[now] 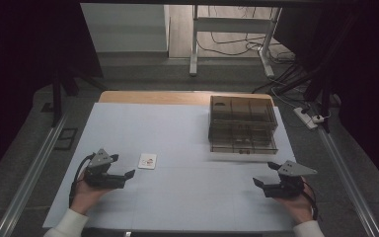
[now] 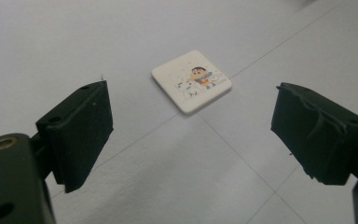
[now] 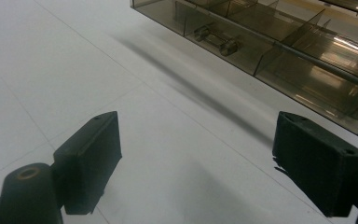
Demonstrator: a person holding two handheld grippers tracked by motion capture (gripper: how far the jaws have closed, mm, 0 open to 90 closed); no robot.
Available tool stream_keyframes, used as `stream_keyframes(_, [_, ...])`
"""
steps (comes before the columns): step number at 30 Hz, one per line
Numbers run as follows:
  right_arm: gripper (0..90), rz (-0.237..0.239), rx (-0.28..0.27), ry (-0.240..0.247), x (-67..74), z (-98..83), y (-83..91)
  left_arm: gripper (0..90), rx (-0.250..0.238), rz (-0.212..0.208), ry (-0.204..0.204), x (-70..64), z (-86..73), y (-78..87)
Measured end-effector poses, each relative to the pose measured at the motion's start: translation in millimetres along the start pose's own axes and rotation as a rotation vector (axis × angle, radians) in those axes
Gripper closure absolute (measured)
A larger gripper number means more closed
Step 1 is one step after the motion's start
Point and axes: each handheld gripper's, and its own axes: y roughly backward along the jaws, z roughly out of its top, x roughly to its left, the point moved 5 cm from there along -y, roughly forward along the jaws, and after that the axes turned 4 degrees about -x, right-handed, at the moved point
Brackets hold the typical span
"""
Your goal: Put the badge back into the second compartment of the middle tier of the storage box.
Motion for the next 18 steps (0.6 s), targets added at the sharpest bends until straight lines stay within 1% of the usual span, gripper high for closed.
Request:
stream_keyframes(3, [15.2, 0.000, -0.004, -0.005, -0.2, -0.1, -0.8, 12.8, 0.001, 0.000, -0.002, 0.0, 0.3, 0.0])
stream_keyframes(5, [15.3, -0.001, 0.006, 0.000, -0.6, -0.7, -0.9, 12.8, 0.001, 0.002, -0.005, 0.0, 0.9, -0.4])
stream_keyframes(8, [15.3, 0.000, 0.006, 0.000, -0.3, -0.7, -0.8, 12.8, 0.001, 0.002, -0.011, -0.4, 3.3, -2.1])
stream_keyframes(10, [15.4, -0.009, 0.004, 0.004, -0.3, -0.5, -0.9, 12.8, 0.001, 0.001, -0.013, -0.8, 4.2, -2.8])
stream_keyframes(11, [15.4, -0.002, 0.001, 0.003, -0.1, -0.3, -1.1, 12.8, 0.001, -0.001, -0.020, -1.9, 6.3, -3.9])
stream_keyframes(14, [15.4, -0.007, 0.007, 0.005, -0.5, -0.4, -1.2, 12.8, 0.000, -0.003, -0.028, -2.9, 8.5, -4.4])
stream_keyframes(16, [15.4, -0.003, 0.004, 0.003, -0.3, -0.5, -1.8, 12.8, -0.002, -0.008, -0.041, -3.5, 12.1, -4.7])
stream_keyframes(18, [15.4, -0.001, 0.002, 0.002, -0.2, -0.6, -2.5, 12.9, -0.004, -0.009, -0.042, -3.7, 13.3, -4.9])
